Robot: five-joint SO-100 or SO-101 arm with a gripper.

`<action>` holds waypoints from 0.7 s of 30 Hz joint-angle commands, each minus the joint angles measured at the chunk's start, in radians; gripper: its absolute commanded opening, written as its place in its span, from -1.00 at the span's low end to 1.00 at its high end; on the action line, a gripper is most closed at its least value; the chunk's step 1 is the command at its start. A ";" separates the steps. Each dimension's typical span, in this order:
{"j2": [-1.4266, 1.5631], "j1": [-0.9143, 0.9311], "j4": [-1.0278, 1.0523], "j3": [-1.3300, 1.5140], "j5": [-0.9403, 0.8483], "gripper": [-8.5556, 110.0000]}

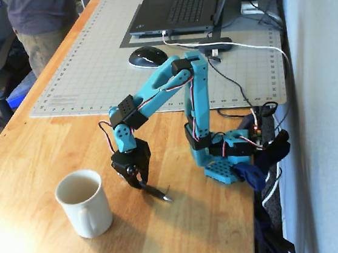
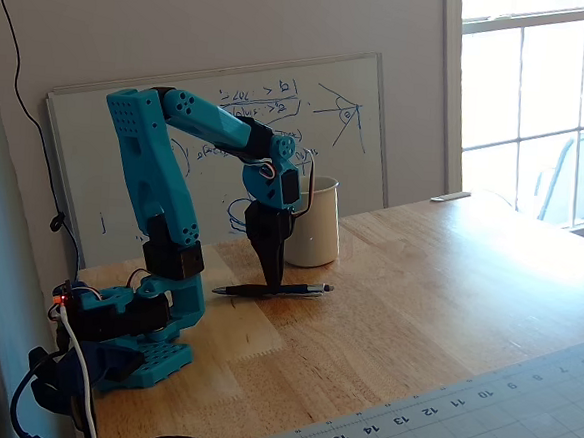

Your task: Grasp a pen and put it in a mug.

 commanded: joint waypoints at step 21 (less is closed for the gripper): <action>0.658 0.133 -0.456 -0.043 -0.031 -0.86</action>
